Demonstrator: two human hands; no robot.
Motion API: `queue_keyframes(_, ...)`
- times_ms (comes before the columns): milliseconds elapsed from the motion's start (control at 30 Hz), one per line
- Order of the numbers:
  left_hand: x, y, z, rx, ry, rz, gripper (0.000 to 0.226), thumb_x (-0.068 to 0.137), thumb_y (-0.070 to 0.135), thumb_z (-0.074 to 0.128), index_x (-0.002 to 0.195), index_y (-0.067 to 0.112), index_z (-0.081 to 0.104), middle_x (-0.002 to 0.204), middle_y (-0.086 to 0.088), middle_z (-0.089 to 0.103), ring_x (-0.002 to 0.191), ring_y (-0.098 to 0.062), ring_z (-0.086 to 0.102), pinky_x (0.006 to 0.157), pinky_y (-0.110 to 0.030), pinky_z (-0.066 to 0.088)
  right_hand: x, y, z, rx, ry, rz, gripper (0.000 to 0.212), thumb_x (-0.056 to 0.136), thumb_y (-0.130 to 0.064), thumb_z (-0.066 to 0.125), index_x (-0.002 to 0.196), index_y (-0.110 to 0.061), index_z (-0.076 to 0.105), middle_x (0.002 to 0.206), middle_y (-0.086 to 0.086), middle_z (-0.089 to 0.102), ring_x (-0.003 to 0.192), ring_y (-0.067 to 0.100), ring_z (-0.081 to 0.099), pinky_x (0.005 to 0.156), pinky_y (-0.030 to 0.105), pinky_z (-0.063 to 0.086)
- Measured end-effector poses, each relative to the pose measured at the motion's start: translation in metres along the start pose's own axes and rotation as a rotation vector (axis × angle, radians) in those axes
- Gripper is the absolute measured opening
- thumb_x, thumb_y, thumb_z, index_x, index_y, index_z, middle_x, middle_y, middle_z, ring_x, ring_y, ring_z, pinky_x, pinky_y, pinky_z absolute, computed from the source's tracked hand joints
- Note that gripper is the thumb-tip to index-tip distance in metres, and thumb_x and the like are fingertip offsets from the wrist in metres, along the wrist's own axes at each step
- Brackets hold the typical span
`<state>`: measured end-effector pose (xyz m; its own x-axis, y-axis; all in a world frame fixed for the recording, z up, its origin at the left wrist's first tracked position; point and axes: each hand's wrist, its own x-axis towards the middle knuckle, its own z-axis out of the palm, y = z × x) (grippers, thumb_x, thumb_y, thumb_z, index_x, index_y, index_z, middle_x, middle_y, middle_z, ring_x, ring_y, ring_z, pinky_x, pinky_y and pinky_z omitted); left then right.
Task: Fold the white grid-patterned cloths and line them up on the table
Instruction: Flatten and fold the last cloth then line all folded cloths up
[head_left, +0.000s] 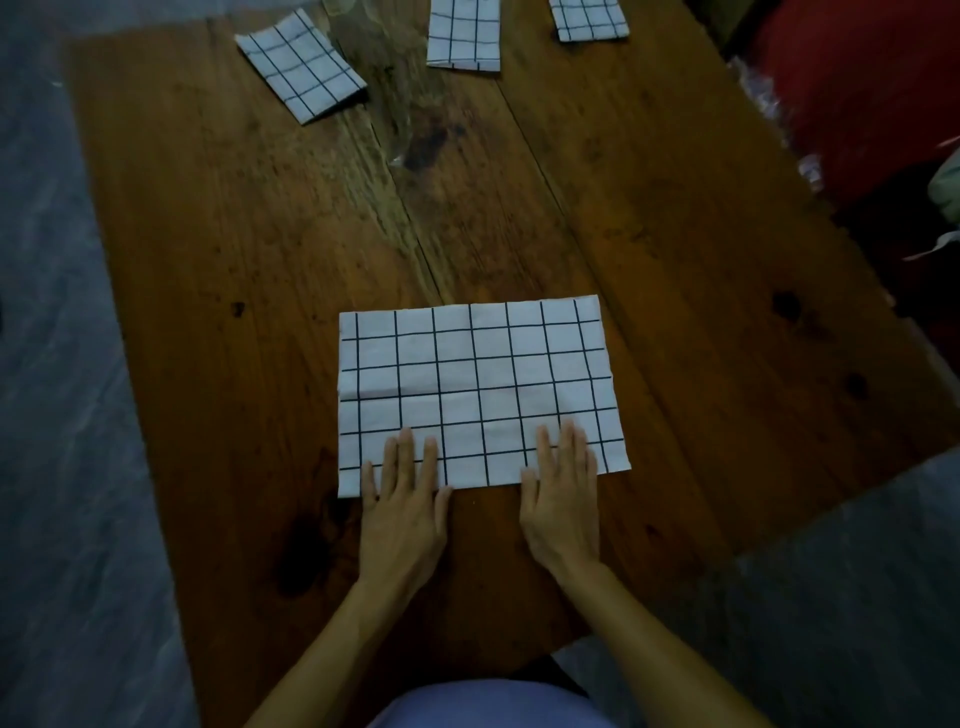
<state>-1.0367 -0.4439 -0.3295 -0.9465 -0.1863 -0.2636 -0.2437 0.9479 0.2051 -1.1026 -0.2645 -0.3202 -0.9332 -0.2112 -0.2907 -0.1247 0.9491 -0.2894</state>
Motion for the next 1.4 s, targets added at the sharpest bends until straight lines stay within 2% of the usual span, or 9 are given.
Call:
queue_keyframes(200, 0.011, 0.026, -0.013, 0.029, 0.088, 0.199, 0.055, 0.093, 0.045, 0.039, 0.139, 0.016, 0.043, 0.148, -0.018, 0.036, 0.140, -0.033, 0.028, 0.113, -0.052, 0.012, 0.000, -0.001, -0.003, 0.036, 0.023, 0.031, 0.060, 0.095, -0.045, 0.009, 0.149, -0.022, 0.000, 0.159, 0.007, -0.008, 0.146, 0.019, -0.014, 0.118, 0.036, -0.008)
queue_keyframes(300, 0.019, 0.034, -0.017, 0.002, 0.186, 0.335, 0.034, 0.083, 0.028, 0.067, 0.113, 0.015, 0.062, 0.124, -0.014, 0.059, 0.124, -0.032, 0.049, 0.111, -0.051, 0.027, 0.000, -0.002, -0.004, 0.036, 0.022, 0.040, 0.060, 0.093, -0.045, 0.006, 0.148, -0.023, -0.005, 0.157, 0.004, -0.013, 0.146, 0.018, -0.016, 0.117, 0.034, -0.011)
queue_keyframes(367, 0.022, 0.034, -0.020, 0.006, 0.222, 0.383, 0.019, 0.079, 0.022, 0.072, 0.096, 0.014, 0.067, 0.105, -0.010, 0.065, 0.107, -0.029, 0.058, 0.105, -0.050, 0.036, 0.000, -0.003, -0.006, 0.054, 0.022, 0.045, 0.061, 0.092, -0.046, 0.005, 0.147, -0.023, -0.007, 0.155, 0.002, -0.015, 0.145, 0.017, -0.017, 0.117, 0.033, -0.013)
queue_keyframes(500, 0.026, 0.035, -0.022, 0.066, 0.233, 0.454, 0.011, 0.076, 0.018, 0.074, 0.082, 0.012, 0.068, 0.088, -0.008, 0.066, 0.089, -0.024, 0.062, 0.095, -0.045, 0.044, 0.002, -0.007, -0.008, 0.118, 0.025, 0.069, 0.064, 0.091, -0.048, 0.007, 0.149, -0.023, -0.003, 0.158, 0.005, -0.011, 0.146, 0.017, -0.016, 0.117, 0.034, -0.011)
queue_keyframes(733, 0.026, 0.037, -0.026, 0.070, 0.202, 0.418, 0.015, 0.078, 0.025, 0.072, 0.086, 0.013, 0.066, 0.090, -0.006, 0.066, 0.088, -0.023, 0.061, 0.088, -0.040, 0.047, -0.005, -0.004, -0.015, 0.080, -0.063, -0.128, 0.065, 0.090, -0.031, 0.040, 0.151, -0.027, 0.016, 0.157, 0.004, -0.012, 0.145, 0.018, -0.019, 0.116, 0.036, -0.013)
queue_keyframes(1033, 0.028, 0.032, -0.027, 0.059, 0.244, 0.455, 0.014, 0.075, 0.019, 0.074, 0.083, 0.010, 0.066, 0.085, -0.008, 0.066, 0.079, -0.023, 0.061, 0.078, -0.038, 0.050, -0.006, -0.003, -0.011, 0.089, -0.044, -0.134, 0.061, 0.094, -0.031, 0.041, 0.151, -0.028, 0.018, 0.158, 0.004, -0.009, 0.145, 0.018, -0.018, 0.117, 0.035, -0.012)
queue_keyframes(1167, 0.027, 0.033, -0.029, -0.015, 0.279, 0.437, 0.012, 0.077, 0.017, 0.070, 0.083, 0.009, 0.065, 0.083, -0.008, 0.066, 0.076, -0.022, 0.062, 0.076, -0.038, 0.051, -0.005, -0.003, -0.008, 0.058, 0.033, -0.194, 0.054, 0.090, -0.027, 0.052, 0.143, -0.024, 0.040, 0.157, 0.014, 0.019, 0.147, 0.027, 0.006, 0.117, 0.044, 0.002)
queue_keyframes(1333, 0.025, 0.032, -0.029, -0.050, 0.281, 0.417, 0.015, 0.085, 0.022, 0.055, 0.089, 0.011, 0.065, 0.085, -0.005, 0.065, 0.078, -0.020, 0.061, 0.076, -0.036, 0.051, 0.004, -0.011, -0.008, 0.014, 0.161, -0.220, 0.039, 0.081, -0.017, 0.070, 0.119, -0.023, 0.064, 0.138, 0.014, 0.052, 0.136, 0.034, 0.039, 0.112, 0.052, 0.020)
queue_keyframes(1400, 0.026, 0.031, -0.027, -0.042, 0.263, 0.405, 0.019, 0.082, 0.024, 0.066, 0.095, 0.011, 0.066, 0.089, -0.006, 0.067, 0.080, -0.021, 0.062, 0.076, -0.036, 0.052, 0.008, -0.016, -0.010, 0.000, 0.198, -0.222, 0.031, 0.081, -0.016, 0.071, 0.111, -0.023, 0.068, 0.130, 0.010, 0.060, 0.131, 0.033, 0.046, 0.112, 0.053, 0.023)
